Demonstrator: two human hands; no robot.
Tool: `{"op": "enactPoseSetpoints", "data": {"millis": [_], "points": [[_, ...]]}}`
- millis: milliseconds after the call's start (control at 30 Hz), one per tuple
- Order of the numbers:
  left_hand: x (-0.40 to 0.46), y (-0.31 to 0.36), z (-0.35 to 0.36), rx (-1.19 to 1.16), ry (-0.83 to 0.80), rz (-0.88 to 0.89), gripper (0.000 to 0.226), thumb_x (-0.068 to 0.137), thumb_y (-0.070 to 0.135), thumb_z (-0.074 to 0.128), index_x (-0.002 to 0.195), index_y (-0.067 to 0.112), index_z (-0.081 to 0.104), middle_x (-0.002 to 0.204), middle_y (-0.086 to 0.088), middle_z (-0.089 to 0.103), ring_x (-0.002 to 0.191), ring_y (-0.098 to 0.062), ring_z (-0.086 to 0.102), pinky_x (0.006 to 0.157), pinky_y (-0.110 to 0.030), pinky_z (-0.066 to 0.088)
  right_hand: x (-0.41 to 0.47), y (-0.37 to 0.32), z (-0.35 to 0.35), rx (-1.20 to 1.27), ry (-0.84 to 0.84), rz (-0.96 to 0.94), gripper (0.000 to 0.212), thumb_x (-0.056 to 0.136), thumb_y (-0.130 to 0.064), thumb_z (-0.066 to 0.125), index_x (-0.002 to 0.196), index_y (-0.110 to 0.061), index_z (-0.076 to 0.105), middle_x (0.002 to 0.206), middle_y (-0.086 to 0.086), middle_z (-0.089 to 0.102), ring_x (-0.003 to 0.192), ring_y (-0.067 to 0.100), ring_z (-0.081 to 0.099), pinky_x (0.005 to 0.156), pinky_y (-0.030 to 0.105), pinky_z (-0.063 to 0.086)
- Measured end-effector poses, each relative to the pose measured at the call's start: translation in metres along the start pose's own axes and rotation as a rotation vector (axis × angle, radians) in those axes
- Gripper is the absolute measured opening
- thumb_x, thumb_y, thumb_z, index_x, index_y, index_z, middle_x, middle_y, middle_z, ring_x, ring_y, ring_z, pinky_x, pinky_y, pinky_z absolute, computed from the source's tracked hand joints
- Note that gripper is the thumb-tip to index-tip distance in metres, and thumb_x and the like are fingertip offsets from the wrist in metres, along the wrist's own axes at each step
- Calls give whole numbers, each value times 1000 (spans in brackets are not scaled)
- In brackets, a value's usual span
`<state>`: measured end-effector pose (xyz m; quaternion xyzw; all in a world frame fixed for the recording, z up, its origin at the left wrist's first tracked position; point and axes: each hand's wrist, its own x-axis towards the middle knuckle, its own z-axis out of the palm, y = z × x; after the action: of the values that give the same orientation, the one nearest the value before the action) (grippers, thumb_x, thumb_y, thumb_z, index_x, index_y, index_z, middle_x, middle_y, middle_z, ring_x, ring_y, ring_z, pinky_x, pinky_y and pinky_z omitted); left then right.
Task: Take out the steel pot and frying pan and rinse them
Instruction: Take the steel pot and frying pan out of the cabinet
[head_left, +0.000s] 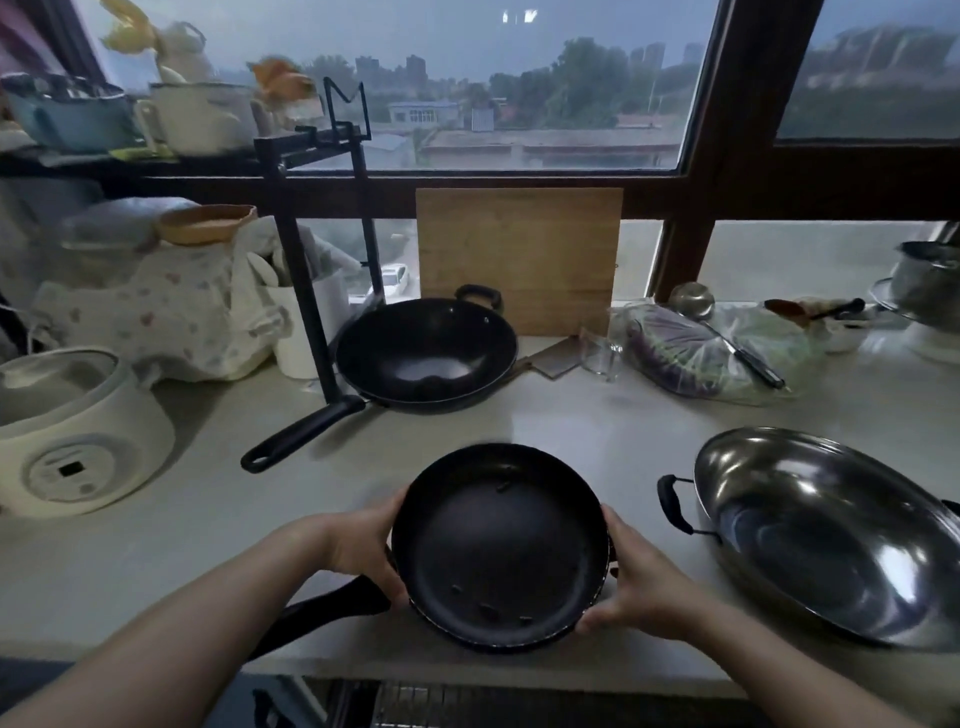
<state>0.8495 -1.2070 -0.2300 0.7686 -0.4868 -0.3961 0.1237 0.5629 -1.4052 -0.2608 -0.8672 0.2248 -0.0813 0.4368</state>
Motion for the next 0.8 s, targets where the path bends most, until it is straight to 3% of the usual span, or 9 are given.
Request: {"op": "enactPoseSetpoints", "data": {"millis": [133,233,400,633,800], "points": [[23,-4,-10,-1,-2,-20,134,63,15,88,145,42,-14,142,10,29,105,-12,46,84,-14,44,20,11,-5,7,-3,22,107,41,-34,89,132,-44,33,119,-14,51,109,-4,49,88,16,46],[34,-6,-16,-6,-8,-22,133,63,13,88,148,39,-11,140,14,27,104,-10,45,79,-10,42,29,17,-7,11,8,36,104,41,-34,90,127,-49,35,117,-13,53,112,2,50,88,23,48],[45,-7,-21,21,-12,-59,138,60,15,90,148,39,-13,147,13,21,104,-11,47,88,-19,45,35,20,-5,40,16,23,102,45,-31,93,130,-43,37,120,-12,53,111,3,54,86,30,53],[55,-8,-20,43,-18,-73,137,60,16,90,149,35,-12,146,14,17,104,-10,46,85,-16,44,36,28,-3,26,36,33,106,44,-31,95,132,-43,37,119,-12,54,111,9,56,84,36,55],[56,-10,-16,29,-5,-110,136,62,16,89,150,34,-12,139,5,35,104,-12,47,85,-17,42,36,31,-3,-6,35,39,108,43,-41,93,132,-47,33,122,-14,52,117,9,51,92,35,50]]}}
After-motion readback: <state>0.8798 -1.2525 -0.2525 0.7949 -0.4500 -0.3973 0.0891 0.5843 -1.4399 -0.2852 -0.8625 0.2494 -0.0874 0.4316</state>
